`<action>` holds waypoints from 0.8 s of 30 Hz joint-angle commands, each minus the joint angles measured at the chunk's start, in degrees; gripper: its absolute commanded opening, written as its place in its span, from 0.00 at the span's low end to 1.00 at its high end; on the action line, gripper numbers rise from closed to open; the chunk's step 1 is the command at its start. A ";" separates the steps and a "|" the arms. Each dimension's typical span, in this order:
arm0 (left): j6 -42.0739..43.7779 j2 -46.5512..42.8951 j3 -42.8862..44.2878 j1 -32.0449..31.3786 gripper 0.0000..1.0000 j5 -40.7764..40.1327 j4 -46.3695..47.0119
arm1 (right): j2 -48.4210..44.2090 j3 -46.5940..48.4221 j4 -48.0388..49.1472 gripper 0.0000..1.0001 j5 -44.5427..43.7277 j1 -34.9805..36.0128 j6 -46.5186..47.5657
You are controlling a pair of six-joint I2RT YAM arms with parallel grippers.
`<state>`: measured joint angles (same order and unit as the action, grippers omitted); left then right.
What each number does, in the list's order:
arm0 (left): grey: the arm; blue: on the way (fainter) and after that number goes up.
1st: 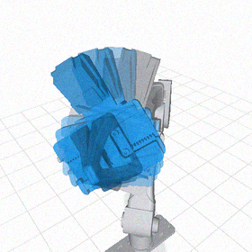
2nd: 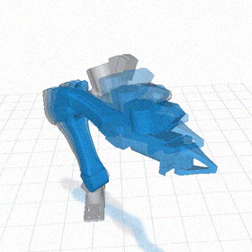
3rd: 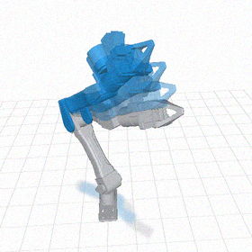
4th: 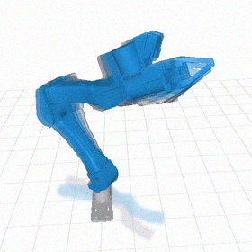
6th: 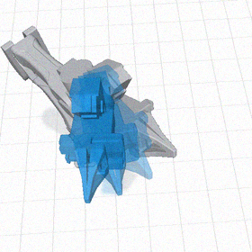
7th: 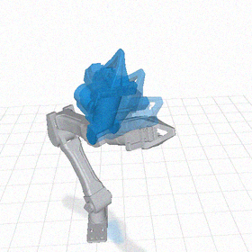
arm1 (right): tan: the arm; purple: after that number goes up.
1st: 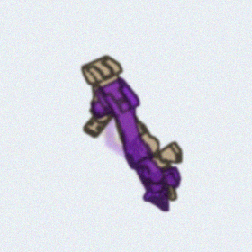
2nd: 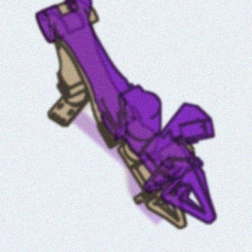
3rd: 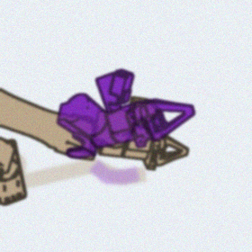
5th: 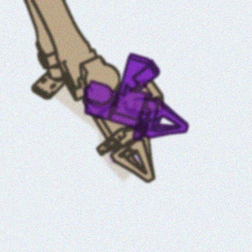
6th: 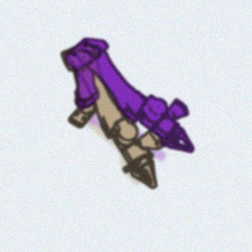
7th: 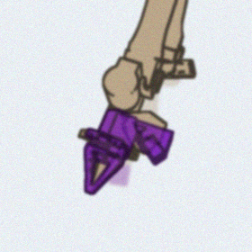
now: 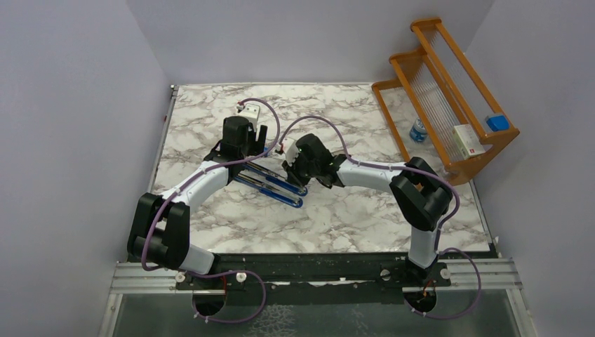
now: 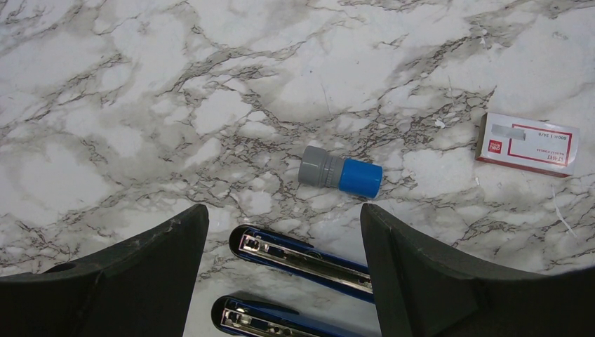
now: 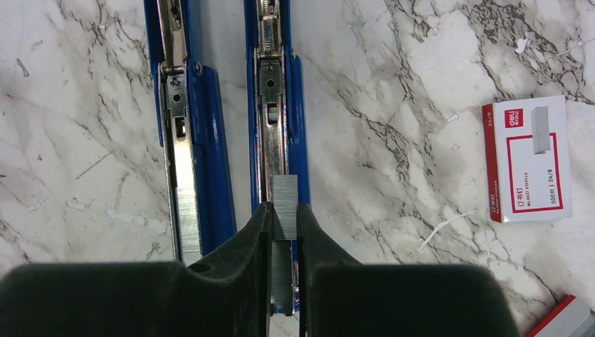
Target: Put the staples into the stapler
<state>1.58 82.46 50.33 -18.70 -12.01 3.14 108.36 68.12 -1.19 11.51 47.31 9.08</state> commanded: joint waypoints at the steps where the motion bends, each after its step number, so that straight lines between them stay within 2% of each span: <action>1: 0.52 -0.25 -0.67 0.44 0.82 0.95 1.09 | 1.81 1.99 -4.35 0.01 -1.27 0.42 0.67; 24: 0.44 -0.27 -0.65 0.55 0.82 1.11 1.21 | 3.35 6.45 -10.04 0.02 -6.06 0.42 -2.71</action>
<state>1.58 82.46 50.33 -18.70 -11.97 3.16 110.15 73.03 -8.45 7.97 47.31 7.33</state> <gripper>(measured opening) 0.825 0.157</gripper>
